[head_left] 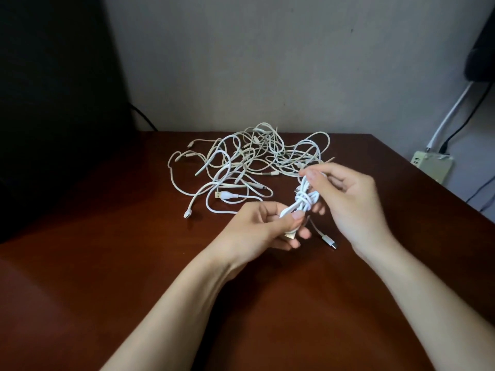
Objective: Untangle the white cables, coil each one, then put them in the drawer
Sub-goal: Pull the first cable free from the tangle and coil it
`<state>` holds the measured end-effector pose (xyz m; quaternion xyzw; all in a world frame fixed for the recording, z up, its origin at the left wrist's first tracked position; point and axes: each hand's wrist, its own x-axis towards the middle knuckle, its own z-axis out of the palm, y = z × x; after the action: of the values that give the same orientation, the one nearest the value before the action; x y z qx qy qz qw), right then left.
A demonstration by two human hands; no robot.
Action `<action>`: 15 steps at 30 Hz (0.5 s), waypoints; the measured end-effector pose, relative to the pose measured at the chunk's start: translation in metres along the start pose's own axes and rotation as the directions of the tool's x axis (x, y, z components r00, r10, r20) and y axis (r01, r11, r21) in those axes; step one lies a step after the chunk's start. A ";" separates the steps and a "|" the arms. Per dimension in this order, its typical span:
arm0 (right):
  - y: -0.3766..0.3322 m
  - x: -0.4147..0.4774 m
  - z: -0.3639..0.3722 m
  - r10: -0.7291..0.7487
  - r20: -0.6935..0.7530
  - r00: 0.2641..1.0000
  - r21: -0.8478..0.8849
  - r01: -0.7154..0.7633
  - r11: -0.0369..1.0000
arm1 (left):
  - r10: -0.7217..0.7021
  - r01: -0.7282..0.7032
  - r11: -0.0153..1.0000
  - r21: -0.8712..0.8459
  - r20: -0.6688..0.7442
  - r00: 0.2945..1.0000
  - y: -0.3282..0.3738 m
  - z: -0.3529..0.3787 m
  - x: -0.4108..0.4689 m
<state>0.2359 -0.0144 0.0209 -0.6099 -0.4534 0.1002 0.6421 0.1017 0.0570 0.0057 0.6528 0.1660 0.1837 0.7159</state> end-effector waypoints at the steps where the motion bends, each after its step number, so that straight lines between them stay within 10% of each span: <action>1: 0.000 0.000 0.000 0.032 -0.010 0.999 0.008 -0.032 0.999 | 0.015 -0.015 1.000 0.003 -0.003 1.000 0.000 0.000 0.000; 15: -0.002 0.003 0.002 0.295 0.079 0.952 0.351 -0.304 0.886 | 0.096 -0.098 0.995 -0.008 -0.132 0.987 -0.006 -0.002 0.006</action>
<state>0.2349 -0.0116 0.0236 -0.5438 -0.3353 0.2861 0.7141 0.1064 0.0610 -0.0006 0.6413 0.1794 0.2623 0.6983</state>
